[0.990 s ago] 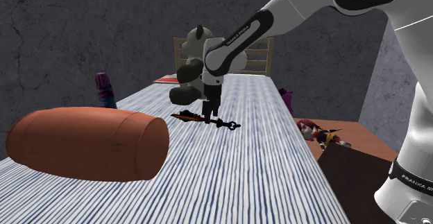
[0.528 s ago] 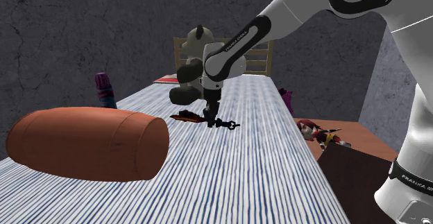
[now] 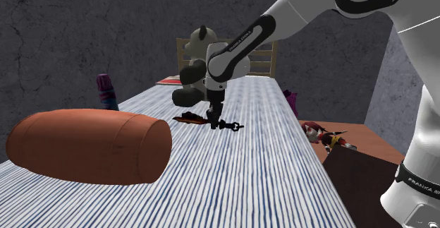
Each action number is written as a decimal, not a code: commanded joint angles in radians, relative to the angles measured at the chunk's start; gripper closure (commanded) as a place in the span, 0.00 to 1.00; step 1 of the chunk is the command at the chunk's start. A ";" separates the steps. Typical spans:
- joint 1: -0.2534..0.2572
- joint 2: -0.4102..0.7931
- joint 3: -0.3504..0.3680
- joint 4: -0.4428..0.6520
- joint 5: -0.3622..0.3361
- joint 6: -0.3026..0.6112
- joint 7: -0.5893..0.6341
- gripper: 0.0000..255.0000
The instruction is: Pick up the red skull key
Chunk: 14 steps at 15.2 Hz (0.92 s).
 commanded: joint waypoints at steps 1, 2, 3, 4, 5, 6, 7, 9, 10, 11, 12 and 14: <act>0.000 -0.011 0.000 0.002 -0.001 -0.013 0.001 1.00; 0.000 -0.019 -0.001 0.004 -0.001 -0.023 0.002 1.00; 0.000 -0.027 -0.001 0.006 -0.002 -0.033 0.003 1.00; 0.000 -0.035 -0.001 0.008 -0.002 -0.043 0.004 1.00; 0.000 -0.043 -0.001 0.010 -0.003 -0.053 0.004 1.00; 0.000 -0.050 -0.002 0.013 -0.003 -0.063 0.005 1.00; 0.000 -0.058 -0.002 0.016 -0.003 -0.074 0.006 1.00; 0.000 -0.072 -0.002 0.022 -0.004 -0.094 0.008 1.00; 0.000 -0.080 -0.002 0.025 -0.005 -0.105 0.008 1.00; 0.001 -0.086 -0.003 0.029 -0.005 -0.115 0.009 1.00; 0.001 -0.093 -0.003 0.033 -0.006 -0.126 0.010 1.00; 0.001 -0.107 -0.003 0.041 -0.007 -0.147 0.012 1.00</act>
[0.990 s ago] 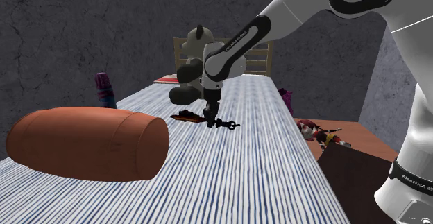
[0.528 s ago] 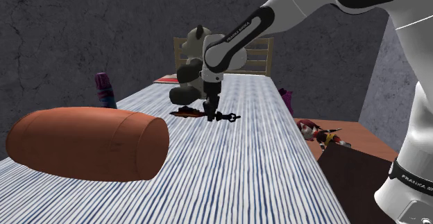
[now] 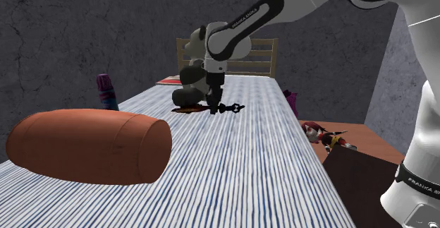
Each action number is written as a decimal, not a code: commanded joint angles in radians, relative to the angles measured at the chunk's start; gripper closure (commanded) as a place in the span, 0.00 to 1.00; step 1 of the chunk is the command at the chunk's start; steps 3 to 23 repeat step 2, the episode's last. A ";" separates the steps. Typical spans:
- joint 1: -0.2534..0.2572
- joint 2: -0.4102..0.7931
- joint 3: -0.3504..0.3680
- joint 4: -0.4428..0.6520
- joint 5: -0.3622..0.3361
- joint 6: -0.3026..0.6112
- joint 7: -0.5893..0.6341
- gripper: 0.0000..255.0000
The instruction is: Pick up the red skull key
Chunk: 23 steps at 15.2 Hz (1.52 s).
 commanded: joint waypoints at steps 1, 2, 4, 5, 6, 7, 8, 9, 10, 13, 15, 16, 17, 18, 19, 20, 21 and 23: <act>-0.002 -0.008 -0.001 0.002 0.000 -0.010 -0.002 1.00; -0.002 -0.008 -0.001 0.002 0.000 -0.010 -0.002 1.00; -0.002 -0.008 -0.001 0.002 0.000 -0.010 -0.002 1.00; -0.002 -0.008 -0.001 0.002 0.000 -0.010 -0.002 1.00; -0.002 -0.008 -0.001 0.002 0.000 -0.010 -0.002 1.00; -0.002 -0.008 -0.001 0.002 0.000 -0.010 -0.002 1.00; -0.002 -0.008 -0.001 0.002 0.000 -0.010 -0.002 1.00; -0.002 -0.008 -0.001 0.002 0.000 -0.010 -0.002 1.00; -0.002 -0.008 -0.001 0.002 0.000 -0.010 -0.002 1.00; -0.002 -0.008 -0.001 0.002 0.000 -0.010 -0.002 1.00; -0.002 -0.008 -0.001 0.002 0.000 -0.010 -0.002 1.00; -0.002 -0.008 -0.001 0.002 0.000 -0.010 -0.002 1.00; -0.002 -0.008 -0.001 0.002 0.000 -0.010 -0.002 1.00; -0.002 -0.008 -0.001 0.002 0.000 -0.010 -0.002 1.00; -0.002 -0.008 -0.001 0.002 0.000 -0.010 -0.002 1.00; -0.002 -0.008 -0.001 0.002 0.000 -0.010 -0.002 1.00; -0.002 -0.008 -0.001 0.002 0.000 -0.010 -0.002 1.00; -0.002 -0.008 -0.001 0.002 0.000 -0.010 -0.002 1.00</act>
